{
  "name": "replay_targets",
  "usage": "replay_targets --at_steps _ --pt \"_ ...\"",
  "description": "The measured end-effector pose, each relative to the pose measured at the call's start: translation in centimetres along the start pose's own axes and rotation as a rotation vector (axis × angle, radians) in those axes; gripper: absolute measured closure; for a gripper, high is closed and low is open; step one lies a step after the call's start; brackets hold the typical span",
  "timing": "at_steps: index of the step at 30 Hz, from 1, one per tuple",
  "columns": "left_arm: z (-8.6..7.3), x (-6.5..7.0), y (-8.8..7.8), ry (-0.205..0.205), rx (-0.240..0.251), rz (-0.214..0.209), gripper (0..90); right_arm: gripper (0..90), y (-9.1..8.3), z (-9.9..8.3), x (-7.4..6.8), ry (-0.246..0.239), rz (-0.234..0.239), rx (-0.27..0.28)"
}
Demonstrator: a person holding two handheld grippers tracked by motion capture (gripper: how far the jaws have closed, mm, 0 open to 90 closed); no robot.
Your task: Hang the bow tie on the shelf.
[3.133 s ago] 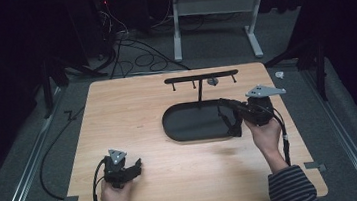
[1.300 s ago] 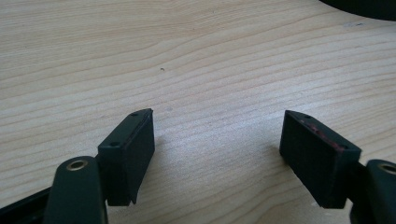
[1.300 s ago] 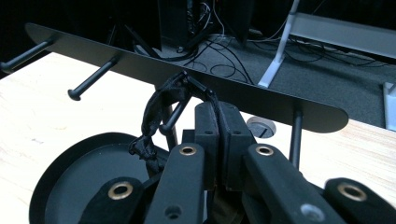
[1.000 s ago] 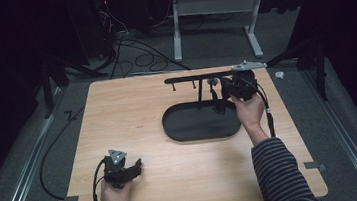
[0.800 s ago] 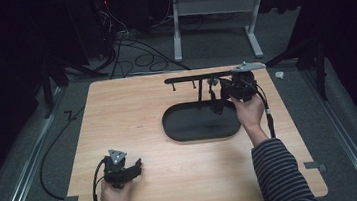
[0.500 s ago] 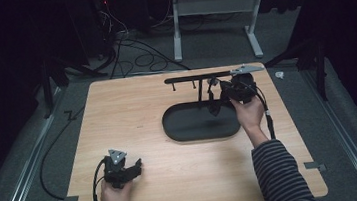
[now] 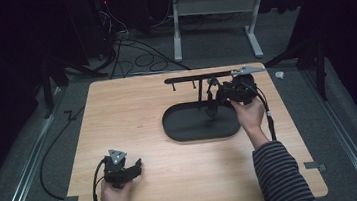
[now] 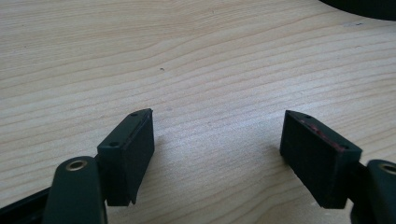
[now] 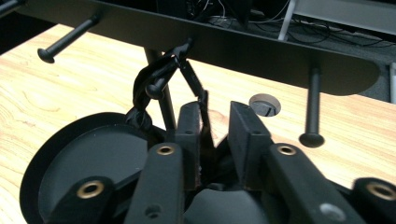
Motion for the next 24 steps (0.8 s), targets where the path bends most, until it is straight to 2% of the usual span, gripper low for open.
replay_targets --at_steps 13,24 --pt "0.0 0.0 0.0 0.0 0.0 0.001 26.7 67.6 -1.9 0.3 0.1 -0.016 0.007 0.041" --pt "0.0 0.0 0.0 -0.001 0.001 0.001 27.1 64.1 -3.5 -0.3 1.1 0.009 0.007 0.071"
Point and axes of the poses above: each handheld gripper's, and its own axes: y roughly forward along the jaws, z roughly out of its top, x roughly to its right, the point moved 6 cm from there along y, roughly forward along the jaws
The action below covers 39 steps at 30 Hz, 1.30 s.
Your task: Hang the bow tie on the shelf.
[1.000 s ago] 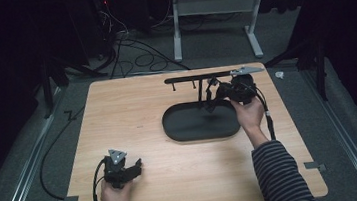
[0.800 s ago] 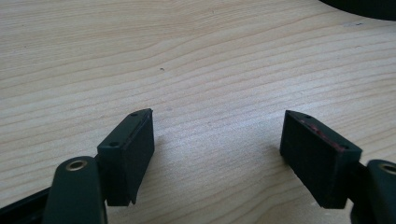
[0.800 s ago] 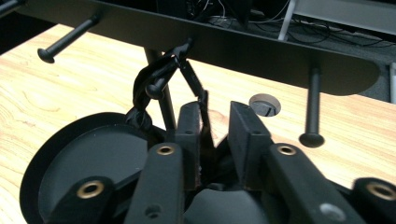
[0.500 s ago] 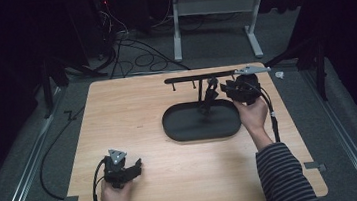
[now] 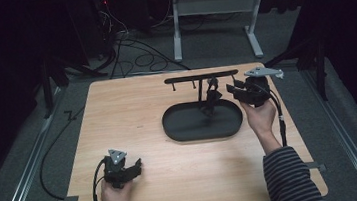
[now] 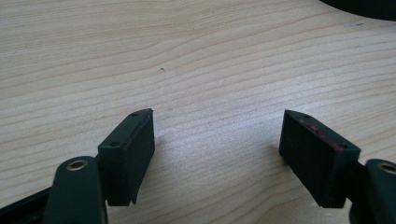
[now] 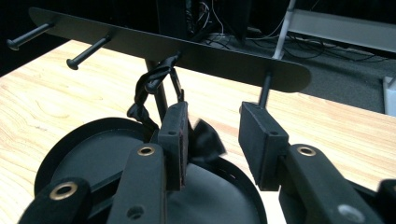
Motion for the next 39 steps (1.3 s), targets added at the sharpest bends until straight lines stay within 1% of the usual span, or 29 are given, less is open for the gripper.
replay_targets --at_steps 12,16,22,26,30,39 --pt "0.0 0.0 0.0 0.0 0.0 0.001 26.9 60.3 -1.8 -1.0 0.9 0.004 0.002 0.018" --pt "0.0 0.0 0.0 0.0 0.0 0.001 26.9 59.5 -2.2 -1.3 1.1 0.021 0.006 0.018" --pt "0.0 0.0 0.0 0.001 0.0 0.0 26.8 58.8 -2.9 -1.4 1.3 0.023 0.009 0.032" --pt "0.0 0.0 0.0 0.001 -0.001 0.0 26.7 57.2 -3.4 -1.5 1.5 0.033 0.007 0.035" --pt "0.0 0.0 0.0 0.001 -0.001 0.0 26.8 56.1 -3.9 -1.6 1.5 0.013 -0.003 0.043" --pt "0.0 0.0 0.0 0.001 -0.001 0.0 26.7 52.7 -4.8 -2.1 1.5 0.011 -0.001 0.05"
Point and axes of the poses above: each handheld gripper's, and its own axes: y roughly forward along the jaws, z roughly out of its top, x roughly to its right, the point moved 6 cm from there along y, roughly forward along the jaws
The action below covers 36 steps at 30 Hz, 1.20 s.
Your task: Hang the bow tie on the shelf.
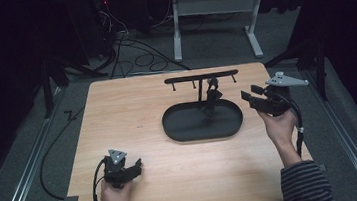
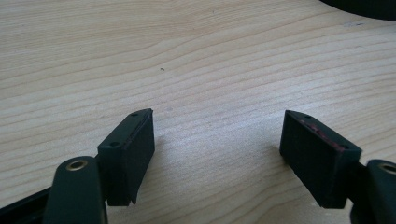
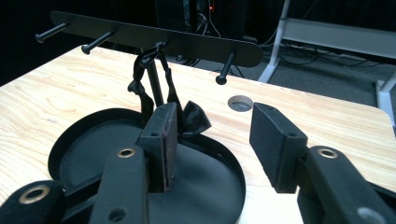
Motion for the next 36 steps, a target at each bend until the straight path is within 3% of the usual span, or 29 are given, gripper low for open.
replay_targets --at_steps 14,36 --pt "0.0 0.0 0.0 -0.001 0.001 0.0 26.8 49.7 -0.8 -0.3 -0.1 -0.031 -0.009 0.015" --pt "0.0 0.0 0.0 -0.004 0.003 -0.001 27.4 51.1 -3.4 -1.8 1.2 0.025 -0.013 0.006"
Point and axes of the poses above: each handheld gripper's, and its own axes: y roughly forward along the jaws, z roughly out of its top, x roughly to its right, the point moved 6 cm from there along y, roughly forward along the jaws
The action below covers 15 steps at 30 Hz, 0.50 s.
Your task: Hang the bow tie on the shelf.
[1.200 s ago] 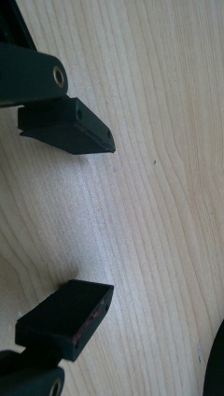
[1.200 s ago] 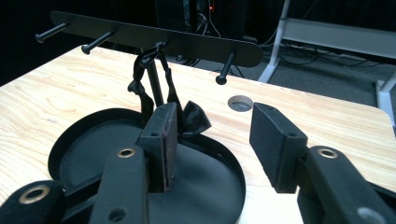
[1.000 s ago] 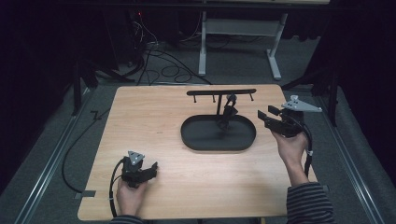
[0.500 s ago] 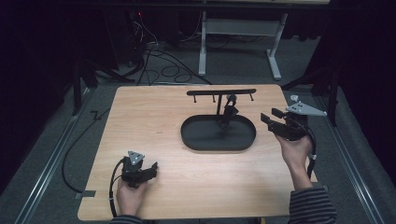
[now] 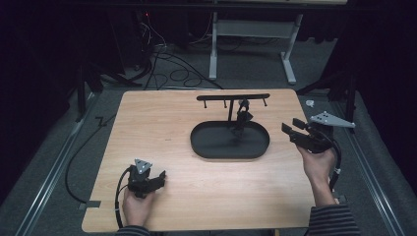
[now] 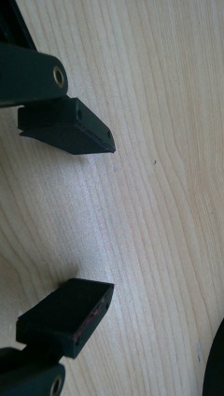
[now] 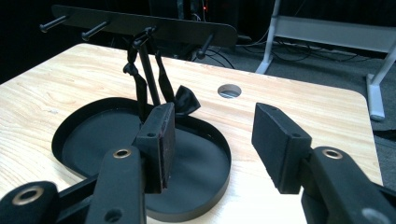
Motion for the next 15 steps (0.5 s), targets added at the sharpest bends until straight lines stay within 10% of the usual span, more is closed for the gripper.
replay_targets --at_steps 15 --pt "0.0 0.0 0.0 0.002 -0.001 0.002 27.2 51.5 -1.5 -2.2 0.4 0.029 0.004 -0.013"
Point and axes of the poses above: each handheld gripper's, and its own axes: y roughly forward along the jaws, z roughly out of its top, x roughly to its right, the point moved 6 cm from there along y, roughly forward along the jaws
